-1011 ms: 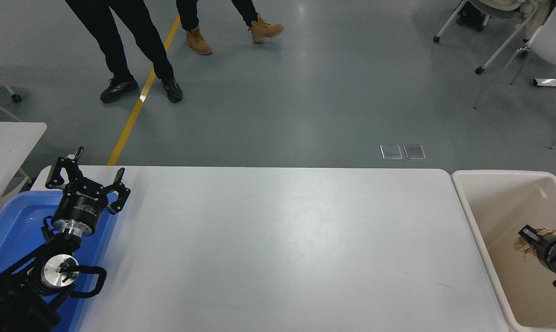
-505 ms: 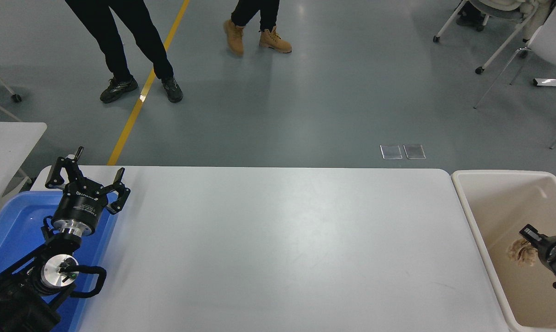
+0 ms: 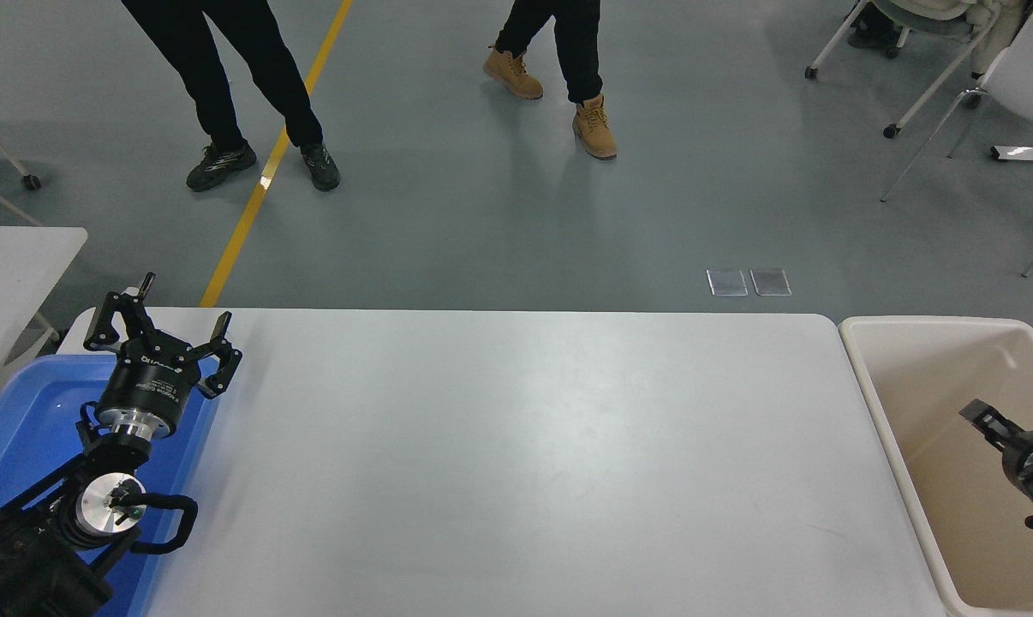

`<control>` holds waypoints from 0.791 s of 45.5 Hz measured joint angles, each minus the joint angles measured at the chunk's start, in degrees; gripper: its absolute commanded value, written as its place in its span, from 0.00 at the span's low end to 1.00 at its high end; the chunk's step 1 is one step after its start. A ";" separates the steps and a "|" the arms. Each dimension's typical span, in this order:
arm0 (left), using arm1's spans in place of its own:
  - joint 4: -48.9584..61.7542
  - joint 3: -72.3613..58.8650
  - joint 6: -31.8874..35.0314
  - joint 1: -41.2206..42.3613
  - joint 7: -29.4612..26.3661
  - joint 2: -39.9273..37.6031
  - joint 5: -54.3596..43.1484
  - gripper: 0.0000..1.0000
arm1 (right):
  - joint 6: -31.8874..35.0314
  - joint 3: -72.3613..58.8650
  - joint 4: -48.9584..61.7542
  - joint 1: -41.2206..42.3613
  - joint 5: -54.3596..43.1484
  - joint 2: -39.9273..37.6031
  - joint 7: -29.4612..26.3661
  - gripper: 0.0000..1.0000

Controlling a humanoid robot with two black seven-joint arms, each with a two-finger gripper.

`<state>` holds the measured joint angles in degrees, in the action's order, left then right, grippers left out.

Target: Clean the table surface

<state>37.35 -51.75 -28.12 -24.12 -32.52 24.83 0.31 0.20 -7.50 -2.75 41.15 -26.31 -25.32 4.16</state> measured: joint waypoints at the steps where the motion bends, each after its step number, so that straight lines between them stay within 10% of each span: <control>1: 0.00 0.00 0.00 0.00 0.00 0.00 0.00 0.99 | -0.02 0.79 -0.01 0.13 0.03 -0.43 0.00 0.98; 36: 0.00 0.03 0.00 -0.02 0.00 -0.03 0.00 0.99 | 0.51 26.32 -0.97 5.36 5.20 -4.36 0.28 0.98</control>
<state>37.35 -51.73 -28.12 -24.14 -32.52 24.80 0.31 0.71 18.82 -3.72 46.51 -21.11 -29.68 4.44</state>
